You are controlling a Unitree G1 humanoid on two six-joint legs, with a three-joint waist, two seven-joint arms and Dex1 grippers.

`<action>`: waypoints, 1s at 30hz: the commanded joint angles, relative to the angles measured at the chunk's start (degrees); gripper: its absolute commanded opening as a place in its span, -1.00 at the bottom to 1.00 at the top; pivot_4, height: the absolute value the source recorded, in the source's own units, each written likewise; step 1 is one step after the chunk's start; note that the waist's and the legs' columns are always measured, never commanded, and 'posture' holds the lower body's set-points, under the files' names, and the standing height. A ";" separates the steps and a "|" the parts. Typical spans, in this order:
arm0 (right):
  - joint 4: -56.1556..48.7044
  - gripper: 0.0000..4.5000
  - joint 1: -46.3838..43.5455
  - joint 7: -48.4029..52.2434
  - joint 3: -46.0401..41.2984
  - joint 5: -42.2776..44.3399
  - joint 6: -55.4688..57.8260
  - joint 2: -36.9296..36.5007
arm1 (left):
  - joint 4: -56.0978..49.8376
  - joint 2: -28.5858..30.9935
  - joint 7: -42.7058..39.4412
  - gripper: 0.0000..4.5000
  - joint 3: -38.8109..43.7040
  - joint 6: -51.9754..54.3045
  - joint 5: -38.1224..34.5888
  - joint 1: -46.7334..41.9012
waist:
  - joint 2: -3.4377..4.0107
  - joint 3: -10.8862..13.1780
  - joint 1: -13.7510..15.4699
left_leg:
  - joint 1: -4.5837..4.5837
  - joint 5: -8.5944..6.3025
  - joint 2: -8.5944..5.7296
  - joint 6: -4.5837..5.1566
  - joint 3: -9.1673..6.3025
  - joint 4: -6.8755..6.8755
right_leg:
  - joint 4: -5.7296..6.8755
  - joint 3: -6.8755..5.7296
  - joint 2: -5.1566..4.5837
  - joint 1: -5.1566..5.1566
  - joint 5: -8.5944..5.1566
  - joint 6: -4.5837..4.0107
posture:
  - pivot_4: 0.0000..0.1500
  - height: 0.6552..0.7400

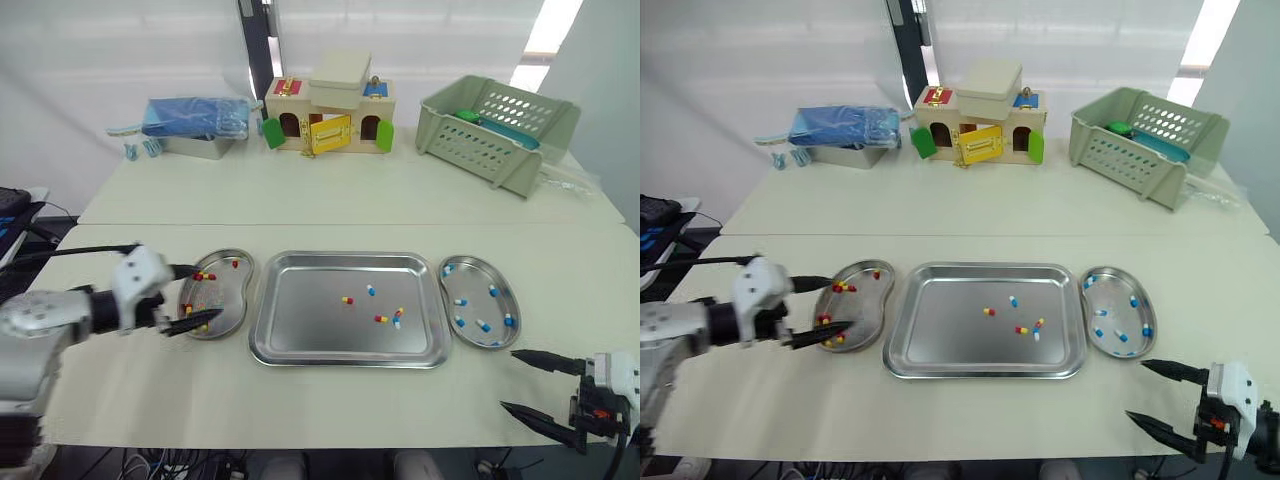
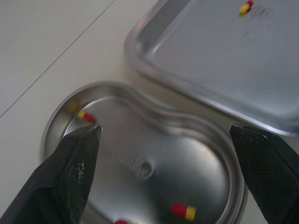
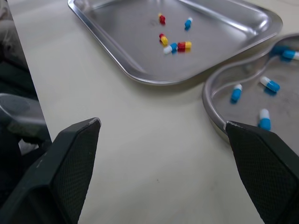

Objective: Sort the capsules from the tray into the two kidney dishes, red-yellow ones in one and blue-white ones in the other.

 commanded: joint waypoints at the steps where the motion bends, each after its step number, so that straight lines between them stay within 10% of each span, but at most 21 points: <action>1: -4.77 0.99 0.89 -2.67 1.86 0.13 -2.82 3.06 | -1.07 -2.13 -1.93 1.00 -5.96 0.53 2.08 -5.06 | 0.00 0.00 -0.12 | -0.01 0.00 -0.01 0.00 0.01 0.02 | 0.00 0.02 0.00 0.00 0.00 0.00 | 1.00 1.00; 12: -1.42 0.99 2.69 -5.91 6.75 -4.17 -12.99 10.08 | 14.61 -18.45 -6.18 1.00 -22.30 -4.17 11.36 -25.66 | -0.03 -0.01 -0.09 | 0.00 0.01 -0.07 -0.02 -0.03 0.05 | -0.01 -0.01 0.00 0.01 0.00 0.00 | 1.00 1.00; 30: -1.94 1.00 3.20 -9.92 8.13 -3.65 -15.72 11.51 | 31.01 -29.78 -8.82 0.83 -27.75 -10.49 19.47 -33.29 | -0.03 -0.01 0.04 | 0.00 0.02 -0.09 -0.02 -0.05 0.07 | -0.01 -0.01 0.00 0.02 0.00 0.00 | 1.00 1.00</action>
